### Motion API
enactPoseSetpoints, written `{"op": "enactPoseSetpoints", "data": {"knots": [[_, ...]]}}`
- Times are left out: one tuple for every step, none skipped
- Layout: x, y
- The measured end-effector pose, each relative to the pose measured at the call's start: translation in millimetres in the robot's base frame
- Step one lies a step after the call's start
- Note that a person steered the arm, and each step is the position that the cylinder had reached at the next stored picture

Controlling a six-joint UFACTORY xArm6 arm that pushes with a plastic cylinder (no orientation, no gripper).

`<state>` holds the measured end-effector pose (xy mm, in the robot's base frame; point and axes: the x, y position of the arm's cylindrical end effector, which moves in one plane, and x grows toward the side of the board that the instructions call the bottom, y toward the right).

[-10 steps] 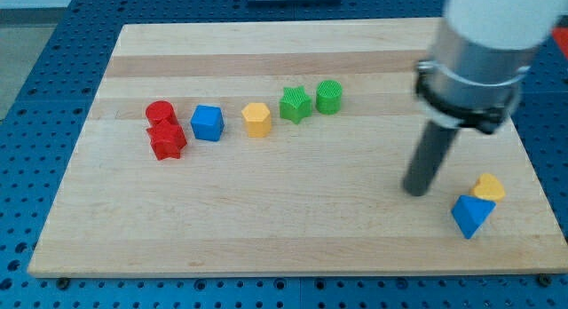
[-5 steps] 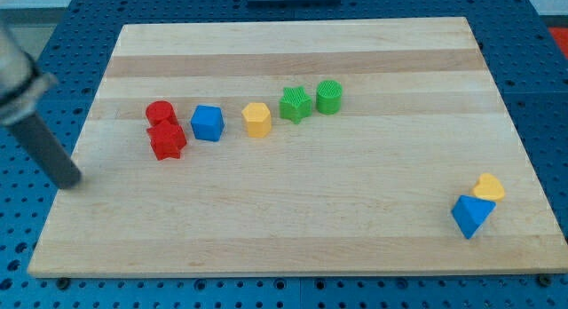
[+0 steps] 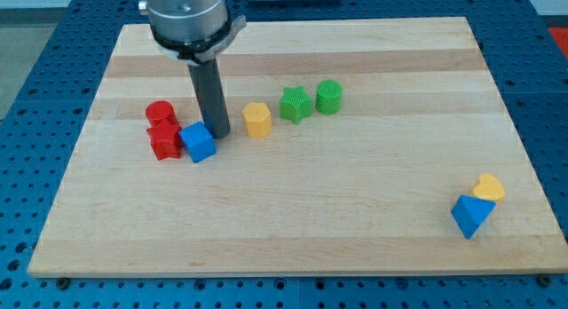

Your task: Move blue cube into the blue triangle

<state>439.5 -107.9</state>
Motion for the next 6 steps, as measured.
{"op": "enactPoseSetpoints", "data": {"knots": [[5.9, 0.0], [11.9, -3.4], [32.5, -7.5], [61.9, -14.0], [117.1, -28.5], [117.6, -94.8]]}}
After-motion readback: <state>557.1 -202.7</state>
